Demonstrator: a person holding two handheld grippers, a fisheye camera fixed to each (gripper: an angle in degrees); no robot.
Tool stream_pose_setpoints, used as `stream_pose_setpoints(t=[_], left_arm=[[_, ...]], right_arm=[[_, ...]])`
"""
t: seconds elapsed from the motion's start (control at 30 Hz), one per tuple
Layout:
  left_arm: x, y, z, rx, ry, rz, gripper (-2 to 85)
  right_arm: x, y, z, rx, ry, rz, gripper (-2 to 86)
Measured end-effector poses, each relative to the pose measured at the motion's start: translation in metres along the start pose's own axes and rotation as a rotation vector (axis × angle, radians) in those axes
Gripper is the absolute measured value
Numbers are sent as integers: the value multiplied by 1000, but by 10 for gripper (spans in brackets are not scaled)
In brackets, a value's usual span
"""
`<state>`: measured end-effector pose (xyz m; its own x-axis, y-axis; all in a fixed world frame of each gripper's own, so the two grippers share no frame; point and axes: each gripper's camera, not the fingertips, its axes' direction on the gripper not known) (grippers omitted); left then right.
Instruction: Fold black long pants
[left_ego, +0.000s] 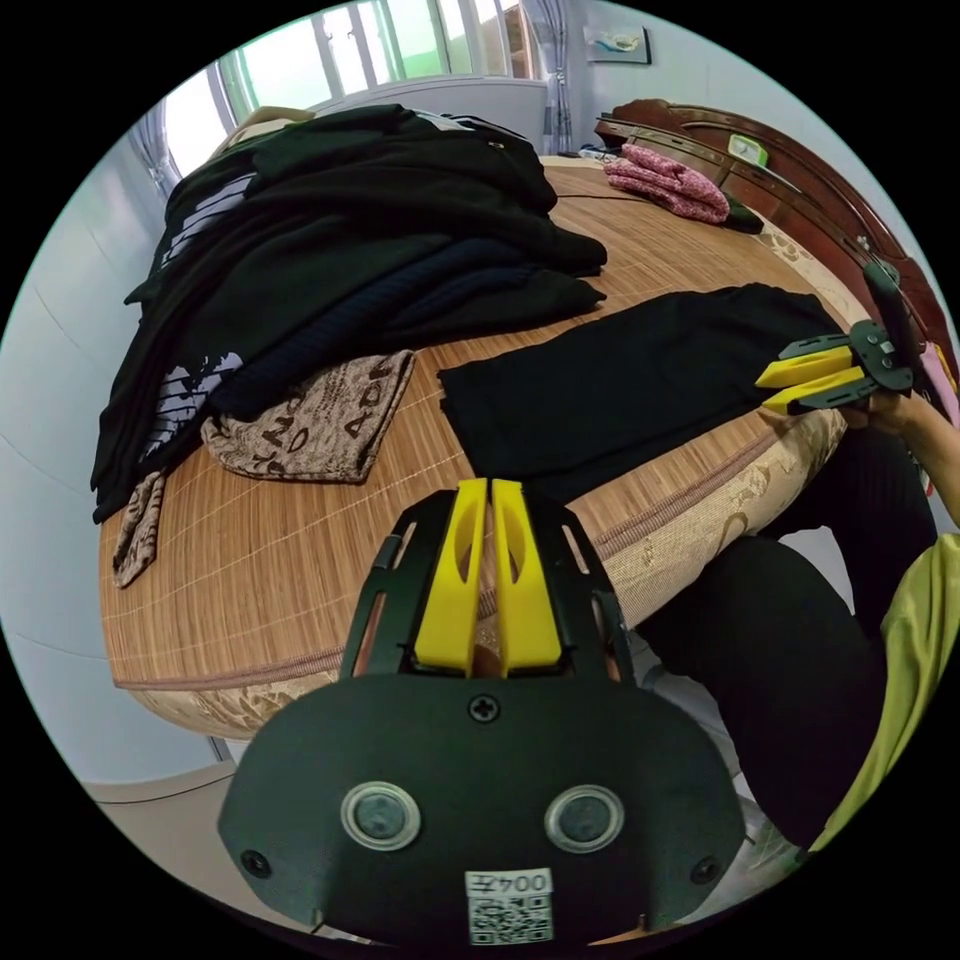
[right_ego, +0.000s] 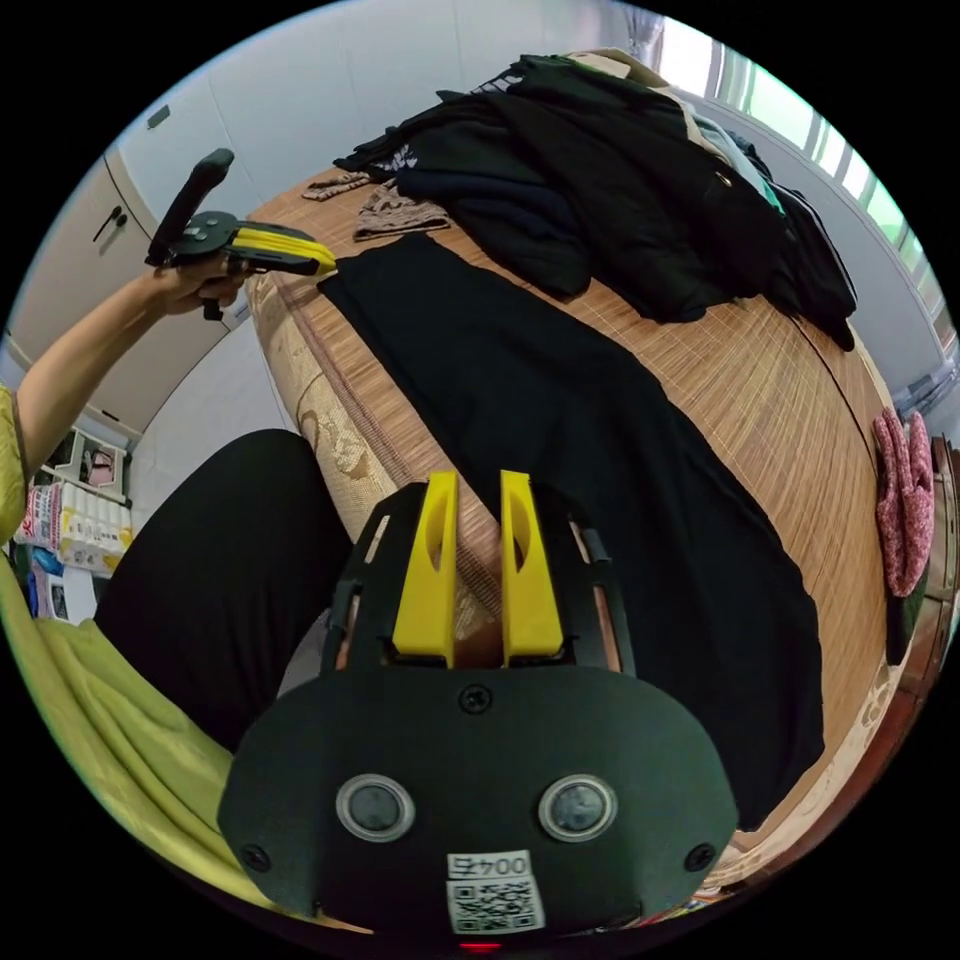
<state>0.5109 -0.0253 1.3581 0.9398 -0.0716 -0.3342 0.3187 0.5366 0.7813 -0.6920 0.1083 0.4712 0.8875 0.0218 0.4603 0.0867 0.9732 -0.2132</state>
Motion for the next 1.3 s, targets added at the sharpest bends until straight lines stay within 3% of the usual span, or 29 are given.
stream_pose_setpoints(t=[0.27,0.7,0.97,1.17,1.3], left_arm=[[-3,1,-3,8,24,-23,13],[-9,4,-45,88,80,-47,9],[4,26,-15,-15,48,36,9],[-19,35,-21,-41,30,-118,8],[-21,28,-56,71,38,-211,5]], right_arm=[[-10,-13,-5,-1,118,-16,5],[5,-29,-33,74,141,1,-5],[21,-32,-2,-16,42,15,4],[48,-36,-7,25,-51,65,53],[67,-33,-23,54,-74,85,77]])
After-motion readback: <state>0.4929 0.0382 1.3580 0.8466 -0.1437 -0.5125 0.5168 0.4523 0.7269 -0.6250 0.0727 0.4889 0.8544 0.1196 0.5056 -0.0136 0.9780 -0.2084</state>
